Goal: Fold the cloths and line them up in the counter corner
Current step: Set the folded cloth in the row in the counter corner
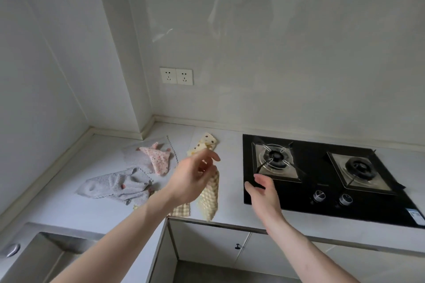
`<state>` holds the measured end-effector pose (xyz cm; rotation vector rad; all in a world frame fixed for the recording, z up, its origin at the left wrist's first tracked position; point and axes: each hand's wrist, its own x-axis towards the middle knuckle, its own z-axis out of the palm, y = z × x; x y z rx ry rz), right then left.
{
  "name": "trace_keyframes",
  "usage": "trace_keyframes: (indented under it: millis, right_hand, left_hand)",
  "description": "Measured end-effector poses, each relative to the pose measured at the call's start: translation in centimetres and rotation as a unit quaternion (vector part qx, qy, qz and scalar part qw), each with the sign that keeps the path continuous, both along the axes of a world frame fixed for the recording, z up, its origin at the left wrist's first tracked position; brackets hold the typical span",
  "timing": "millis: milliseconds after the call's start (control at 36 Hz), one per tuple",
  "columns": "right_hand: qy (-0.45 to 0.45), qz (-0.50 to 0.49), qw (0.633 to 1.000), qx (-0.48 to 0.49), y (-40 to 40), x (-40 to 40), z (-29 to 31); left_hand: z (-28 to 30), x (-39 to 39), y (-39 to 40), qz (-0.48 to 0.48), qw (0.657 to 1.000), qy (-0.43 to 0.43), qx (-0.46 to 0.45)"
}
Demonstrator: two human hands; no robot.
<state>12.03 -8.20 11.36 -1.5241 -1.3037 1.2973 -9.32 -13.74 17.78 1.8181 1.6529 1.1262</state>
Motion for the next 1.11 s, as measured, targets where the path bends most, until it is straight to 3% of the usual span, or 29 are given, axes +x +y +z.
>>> trace_keyframes:
  millis: [194,333,472,639,750,972,1111]
  right_hand:
    - [0.039,0.215,0.976,0.005,0.0,-2.6,3.0]
    - [0.035,0.294,0.955,-0.008,-0.5,-3.1,3.6]
    - [0.012,0.253,0.967,0.028,-0.7,-2.8,3.5]
    - [0.051,0.163,0.984,0.05,-0.5,-1.7,2.8]
    - [0.065,0.12,0.989,0.063,-0.2,-1.2,2.9]
    - [0.06,0.081,0.992,0.08,-0.1,-0.6,2.1]
    - [0.121,0.049,0.991,0.034,-0.1,-0.5,2.3]
  left_hand:
    - [1.8,-0.1,0.4,-0.043,0.998,0.045,0.006]
    - [1.9,-0.3,0.5,-0.021,0.999,-0.034,-0.021]
    - [1.4,-0.9,0.5,0.016,0.998,0.0,-0.053]
    - [0.4,-1.4,0.3,0.009,0.986,0.057,-0.155]
    - [-1.0,-1.1,0.3,0.036,0.981,0.101,-0.163]
    - [-3.4,-0.5,1.2,0.145,0.979,0.046,-0.134]
    - [-3.4,0.2,1.9,0.19,0.974,-0.032,-0.12]
